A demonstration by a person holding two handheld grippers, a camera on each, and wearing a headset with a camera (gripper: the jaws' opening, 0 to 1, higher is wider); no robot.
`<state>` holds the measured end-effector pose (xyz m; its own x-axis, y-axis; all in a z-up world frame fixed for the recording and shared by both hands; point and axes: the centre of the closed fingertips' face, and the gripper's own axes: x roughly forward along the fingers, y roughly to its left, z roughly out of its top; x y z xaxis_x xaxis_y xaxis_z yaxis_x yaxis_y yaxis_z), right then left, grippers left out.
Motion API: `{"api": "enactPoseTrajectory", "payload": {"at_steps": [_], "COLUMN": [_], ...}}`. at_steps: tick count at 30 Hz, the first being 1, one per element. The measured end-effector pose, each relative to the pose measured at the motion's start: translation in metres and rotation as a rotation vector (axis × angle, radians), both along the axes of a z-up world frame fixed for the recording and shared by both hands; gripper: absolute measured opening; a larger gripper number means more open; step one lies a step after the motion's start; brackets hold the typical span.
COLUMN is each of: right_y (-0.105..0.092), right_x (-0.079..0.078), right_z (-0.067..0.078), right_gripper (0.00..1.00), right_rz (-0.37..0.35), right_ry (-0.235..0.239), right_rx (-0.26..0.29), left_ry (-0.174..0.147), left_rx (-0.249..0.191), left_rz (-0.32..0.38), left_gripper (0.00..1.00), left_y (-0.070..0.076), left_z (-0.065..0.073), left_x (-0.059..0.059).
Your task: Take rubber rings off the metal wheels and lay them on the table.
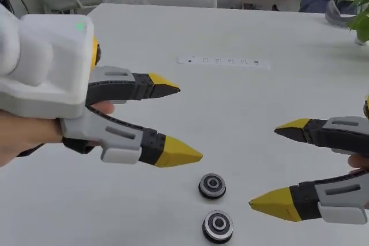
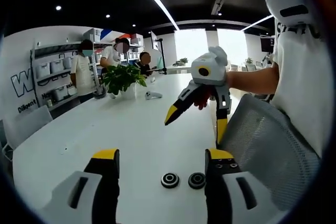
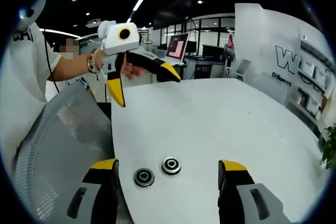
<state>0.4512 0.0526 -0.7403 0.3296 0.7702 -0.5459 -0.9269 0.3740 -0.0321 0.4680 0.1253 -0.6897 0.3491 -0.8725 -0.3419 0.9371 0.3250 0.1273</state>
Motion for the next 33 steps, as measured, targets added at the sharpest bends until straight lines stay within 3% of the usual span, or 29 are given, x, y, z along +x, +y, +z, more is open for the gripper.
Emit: {"api": "enactPoseTrajectory", "payload": {"at_steps": [3, 6, 17, 27, 33], "right_y": [0.005, 0.010, 0.020, 0.017, 0.013], "right_x": [-0.001, -0.001, -0.007, -0.016, -0.017], "right_z": [-0.001, -0.006, -0.027, -0.051, -0.057], "right_gripper": [0.75, 0.72, 0.65, 0.61, 0.56], "right_rz": [0.017, 0.032, 0.076, 0.094, 0.089], "right_ry": [-0.002, 0.008, 0.055, 0.085, 0.096], "right_rx": [0.017, 0.021, 0.026, -0.009, -0.009], "left_ry": [-0.027, 0.032, 0.089, 0.110, 0.120], "left_rx": [-0.012, -0.026, 0.006, 0.034, 0.021], "left_rz": [-0.036, -0.047, -0.081, -0.056, -0.038], "left_gripper": [0.59, 0.56, 0.52, 0.51, 0.50], "left_y": [-0.004, -0.008, -0.014, -0.011, -0.011], "left_z": [-0.006, -0.018, -0.057, -0.075, -0.077], "left_x": [-0.003, -0.007, -0.022, -0.024, -0.022]}}
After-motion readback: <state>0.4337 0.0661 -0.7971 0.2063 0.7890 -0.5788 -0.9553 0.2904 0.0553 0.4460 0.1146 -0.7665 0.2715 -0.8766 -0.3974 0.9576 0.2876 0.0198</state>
